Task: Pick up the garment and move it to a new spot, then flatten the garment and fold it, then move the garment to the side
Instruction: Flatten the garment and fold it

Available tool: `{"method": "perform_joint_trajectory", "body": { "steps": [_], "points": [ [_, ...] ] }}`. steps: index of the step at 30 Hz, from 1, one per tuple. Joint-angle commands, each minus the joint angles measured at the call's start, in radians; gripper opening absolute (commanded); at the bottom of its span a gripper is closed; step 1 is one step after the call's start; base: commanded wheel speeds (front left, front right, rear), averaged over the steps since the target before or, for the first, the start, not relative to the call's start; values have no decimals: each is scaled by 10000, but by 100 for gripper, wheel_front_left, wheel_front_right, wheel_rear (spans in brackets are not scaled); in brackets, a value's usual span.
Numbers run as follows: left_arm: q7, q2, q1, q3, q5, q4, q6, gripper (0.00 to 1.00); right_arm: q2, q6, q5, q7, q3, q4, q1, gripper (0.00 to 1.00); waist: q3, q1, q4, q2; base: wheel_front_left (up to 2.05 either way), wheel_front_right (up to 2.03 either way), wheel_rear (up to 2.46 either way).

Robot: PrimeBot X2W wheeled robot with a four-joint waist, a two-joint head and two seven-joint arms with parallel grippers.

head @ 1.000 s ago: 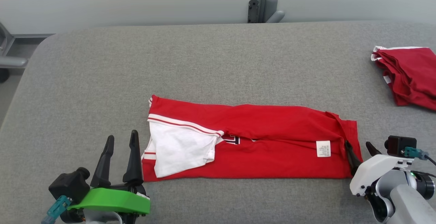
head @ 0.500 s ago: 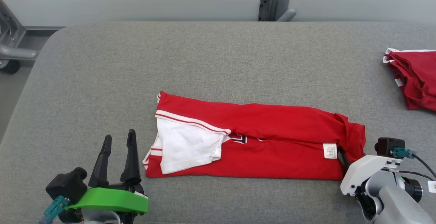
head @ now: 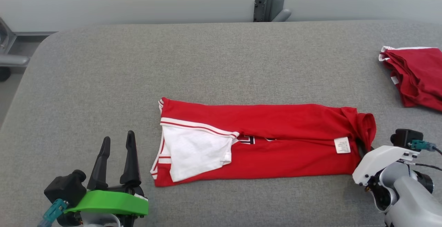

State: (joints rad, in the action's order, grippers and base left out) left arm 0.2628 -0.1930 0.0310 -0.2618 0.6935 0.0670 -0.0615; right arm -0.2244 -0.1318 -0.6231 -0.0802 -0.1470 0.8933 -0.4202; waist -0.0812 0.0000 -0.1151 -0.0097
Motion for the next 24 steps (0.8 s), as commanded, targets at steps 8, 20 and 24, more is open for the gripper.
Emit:
{"method": "perform_joint_trajectory", "body": {
  "steps": [8,20,24],
  "points": [
    [25,-62,-138,-32,-284,-136,-102,100,-1309,21,-745,220,124,-864,230,0,47,0,600,97,0,0,0],
    [-26,-91,-172,-173,-355,-79,-146,100,-1536,15,-1885,1155,481,-2769,900,0,217,0,1032,97,0,0,0],
    [-60,-76,-203,-255,-334,-53,-128,100,-1300,15,-2373,1580,428,-3951,1346,0,356,0,989,97,0,0,0]
  ]
}}
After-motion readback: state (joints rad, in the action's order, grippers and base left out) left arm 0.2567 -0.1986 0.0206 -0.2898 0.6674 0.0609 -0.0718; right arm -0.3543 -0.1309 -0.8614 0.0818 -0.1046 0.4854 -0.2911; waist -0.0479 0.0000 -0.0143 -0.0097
